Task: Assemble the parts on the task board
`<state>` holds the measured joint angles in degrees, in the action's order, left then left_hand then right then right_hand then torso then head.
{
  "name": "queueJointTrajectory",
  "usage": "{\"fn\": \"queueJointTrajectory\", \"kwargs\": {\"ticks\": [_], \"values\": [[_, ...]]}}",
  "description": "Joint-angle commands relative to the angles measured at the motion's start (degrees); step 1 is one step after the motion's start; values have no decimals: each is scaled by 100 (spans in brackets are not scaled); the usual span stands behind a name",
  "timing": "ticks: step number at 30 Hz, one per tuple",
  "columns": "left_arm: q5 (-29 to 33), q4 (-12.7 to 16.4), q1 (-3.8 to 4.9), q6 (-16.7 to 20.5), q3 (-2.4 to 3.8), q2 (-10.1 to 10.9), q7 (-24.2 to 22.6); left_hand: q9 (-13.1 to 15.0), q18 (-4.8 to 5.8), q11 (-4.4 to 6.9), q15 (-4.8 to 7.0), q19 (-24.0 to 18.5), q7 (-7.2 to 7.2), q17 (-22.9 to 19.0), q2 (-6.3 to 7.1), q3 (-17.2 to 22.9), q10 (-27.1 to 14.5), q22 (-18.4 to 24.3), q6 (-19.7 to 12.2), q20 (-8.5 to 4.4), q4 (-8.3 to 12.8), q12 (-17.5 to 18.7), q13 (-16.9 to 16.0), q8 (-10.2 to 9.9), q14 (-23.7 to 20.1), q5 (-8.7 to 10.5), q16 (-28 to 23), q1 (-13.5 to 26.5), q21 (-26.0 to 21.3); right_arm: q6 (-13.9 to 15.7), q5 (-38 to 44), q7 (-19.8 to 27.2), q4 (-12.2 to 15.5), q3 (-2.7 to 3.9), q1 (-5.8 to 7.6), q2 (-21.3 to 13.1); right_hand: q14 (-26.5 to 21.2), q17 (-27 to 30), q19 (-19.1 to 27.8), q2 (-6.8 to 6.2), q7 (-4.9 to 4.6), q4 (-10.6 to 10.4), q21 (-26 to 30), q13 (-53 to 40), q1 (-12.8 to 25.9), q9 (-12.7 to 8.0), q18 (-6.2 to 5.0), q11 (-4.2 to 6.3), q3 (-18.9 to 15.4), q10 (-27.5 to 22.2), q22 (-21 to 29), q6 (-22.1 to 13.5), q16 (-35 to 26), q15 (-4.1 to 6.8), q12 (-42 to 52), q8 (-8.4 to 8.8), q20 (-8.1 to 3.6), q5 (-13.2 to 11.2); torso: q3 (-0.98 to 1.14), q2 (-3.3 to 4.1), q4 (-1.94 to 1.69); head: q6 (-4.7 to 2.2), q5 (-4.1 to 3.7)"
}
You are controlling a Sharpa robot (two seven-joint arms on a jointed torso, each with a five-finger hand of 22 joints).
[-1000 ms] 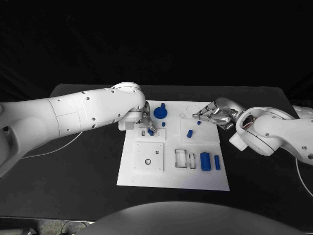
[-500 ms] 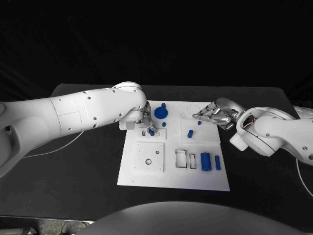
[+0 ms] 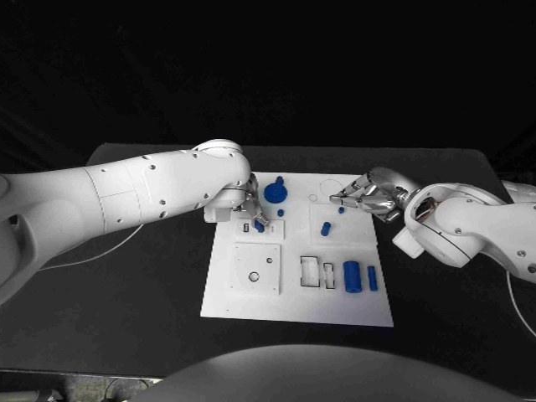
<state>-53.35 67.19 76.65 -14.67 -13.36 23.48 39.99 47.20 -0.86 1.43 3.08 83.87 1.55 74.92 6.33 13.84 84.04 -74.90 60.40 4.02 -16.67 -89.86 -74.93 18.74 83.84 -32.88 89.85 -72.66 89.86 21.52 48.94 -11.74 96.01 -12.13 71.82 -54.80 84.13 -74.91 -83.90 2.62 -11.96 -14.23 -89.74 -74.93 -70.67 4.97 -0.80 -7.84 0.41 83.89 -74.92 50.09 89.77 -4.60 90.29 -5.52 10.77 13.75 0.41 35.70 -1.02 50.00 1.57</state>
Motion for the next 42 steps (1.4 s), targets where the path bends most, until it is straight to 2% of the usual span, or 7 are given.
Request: {"fn": "queueJointTrajectory", "kwargs": {"ticks": [1, 19, 27, 42], "values": [[24, -4, -1, -34, 0, -15, 417, 6, 86, 15, 38, 613, -7, 1508, -31, 25, 596, -1510, -5, -38, 12, -14, -1507, -27, 616, 37, 15, -50, 14, -21, 59, 4, 5, -1, -4, 1, 587, -1509, -610, 4, -23, 36, -26, -1507, -33, -6, 80, -41, 0, 611, -1508, -7, 23, -40, -29, -24, 45, 29, -1, 1, 1, 0, -2], [14, -10, -1, -93, -1, -23, 385, 7, 86, 12, 37, 613, 0, 1508, -42, 37, 596, -1510, -19, -38, 13, -14, -1507, -41, 616, 50, 15, -67, 14, -14, 61, 5, 5, -1, -4, 3, 587, -1509, -610, 4, -23, 36, -26, -1507, -33, -6, 80, -41, 0, 611, -1508, -7, 23, -40, -29, -24, 45, 29, -3, 1, 0, 0, -9], [14, -7, -1, -100, -1, -25, 387, -72, 86, -50, -4, 613, 73, 1508, -20, -29, 596, -1510, -147, -21, -4, -14, -1507, -201, 616, 90, 15, 51, 14, -8, 62, 6, 8, -1, -4, 2, 587, -1509, -610, 4, -23, 36, -26, -1507, -33, -6, 80, -41, 0, 611, -1508, -7, 23, -40, -29, -24, 45, 29, 0, 3, -5, 0, -10], [14, -1, -2, -144, -2, -21, 367, -112, 86, -71, -25, 613, 93, 1508, 7, -111, 596, -1510, -134, -4, -8, -14, -1507, -252, 616, 108, 15, 149, 14, -4, 71, 7, 1, -1, -4, 15, 587, -1509, -610, 4, -23, 36, -26, -1507, -33, -6, 80, -41, 0, 611, -1508, -7, 23, -40, -29, -24, 45, 29, -1, 0, 1, 0, 2]]}}
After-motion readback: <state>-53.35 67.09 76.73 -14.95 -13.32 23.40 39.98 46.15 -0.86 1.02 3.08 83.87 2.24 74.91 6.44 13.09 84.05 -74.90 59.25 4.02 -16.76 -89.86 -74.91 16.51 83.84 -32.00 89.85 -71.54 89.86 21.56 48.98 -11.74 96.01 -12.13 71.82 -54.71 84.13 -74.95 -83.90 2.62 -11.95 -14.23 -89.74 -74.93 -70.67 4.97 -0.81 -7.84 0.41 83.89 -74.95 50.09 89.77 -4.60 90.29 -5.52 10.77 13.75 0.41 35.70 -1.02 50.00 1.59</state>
